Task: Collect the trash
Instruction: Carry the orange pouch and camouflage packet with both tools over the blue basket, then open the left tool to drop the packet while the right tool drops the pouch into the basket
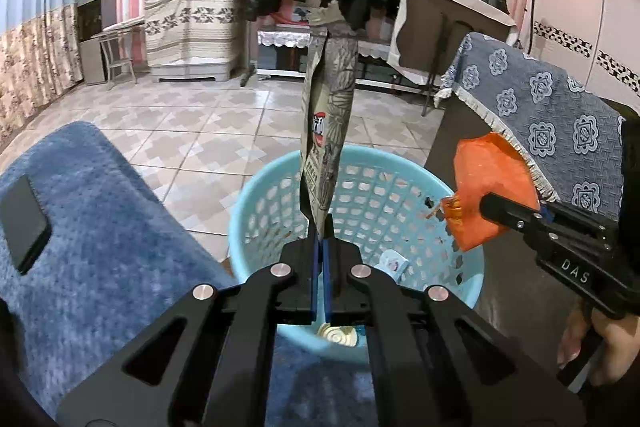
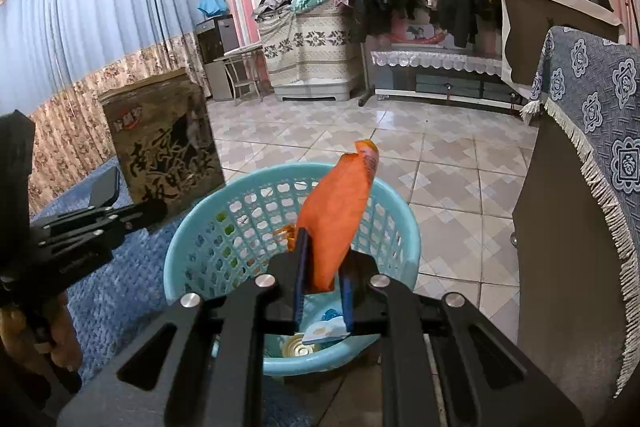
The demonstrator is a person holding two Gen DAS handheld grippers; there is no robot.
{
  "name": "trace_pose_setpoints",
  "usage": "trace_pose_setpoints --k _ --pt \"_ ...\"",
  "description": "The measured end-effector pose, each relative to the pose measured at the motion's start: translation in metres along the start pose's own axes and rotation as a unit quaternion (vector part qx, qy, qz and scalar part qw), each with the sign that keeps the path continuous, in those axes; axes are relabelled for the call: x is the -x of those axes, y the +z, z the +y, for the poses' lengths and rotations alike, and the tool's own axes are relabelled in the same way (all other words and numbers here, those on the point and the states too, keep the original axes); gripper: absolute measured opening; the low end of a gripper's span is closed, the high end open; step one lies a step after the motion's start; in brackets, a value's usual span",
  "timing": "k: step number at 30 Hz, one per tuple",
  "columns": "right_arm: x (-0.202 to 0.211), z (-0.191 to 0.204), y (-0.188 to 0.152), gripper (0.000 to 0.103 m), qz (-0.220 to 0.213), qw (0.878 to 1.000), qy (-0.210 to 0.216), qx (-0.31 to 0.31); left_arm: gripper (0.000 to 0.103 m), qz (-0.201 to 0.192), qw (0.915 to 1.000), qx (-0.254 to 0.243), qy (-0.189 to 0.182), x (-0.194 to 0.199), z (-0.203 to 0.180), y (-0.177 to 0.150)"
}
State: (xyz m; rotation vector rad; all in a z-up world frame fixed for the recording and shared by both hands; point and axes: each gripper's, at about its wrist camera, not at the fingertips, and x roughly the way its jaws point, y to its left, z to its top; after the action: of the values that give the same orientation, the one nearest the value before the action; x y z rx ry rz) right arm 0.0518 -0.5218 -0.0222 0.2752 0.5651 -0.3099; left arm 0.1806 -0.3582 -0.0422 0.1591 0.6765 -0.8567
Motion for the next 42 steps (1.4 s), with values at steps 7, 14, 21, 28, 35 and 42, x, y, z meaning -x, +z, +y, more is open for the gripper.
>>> trace_pose_setpoints --k 7,14,21,28,35,42 --pt "-0.003 -0.002 -0.002 0.015 0.001 1.0 -0.004 -0.003 0.0 0.018 0.9995 -0.024 -0.01 -0.02 -0.018 -0.003" --pt "-0.004 -0.003 -0.002 0.015 0.002 1.0 -0.004 -0.005 0.008 0.03 0.9989 -0.037 -0.004 -0.031 -0.025 -0.001" --pt "-0.01 -0.005 -0.008 0.015 0.006 1.0 -0.004 -0.012 0.046 0.013 0.999 -0.038 0.021 -0.019 -0.017 0.001" --pt "-0.013 0.003 -0.007 0.015 0.006 1.0 -0.003 -0.004 0.086 -0.029 0.9965 0.002 0.078 0.006 0.015 0.016" --pt "-0.02 0.016 0.002 0.015 0.0 1.0 0.0 0.006 0.098 -0.078 0.9878 0.027 0.132 0.036 0.04 0.032" --pt "-0.032 0.029 0.007 0.015 -0.002 1.0 -0.01 0.008 0.098 -0.095 0.9824 0.03 0.158 0.053 0.051 0.03"
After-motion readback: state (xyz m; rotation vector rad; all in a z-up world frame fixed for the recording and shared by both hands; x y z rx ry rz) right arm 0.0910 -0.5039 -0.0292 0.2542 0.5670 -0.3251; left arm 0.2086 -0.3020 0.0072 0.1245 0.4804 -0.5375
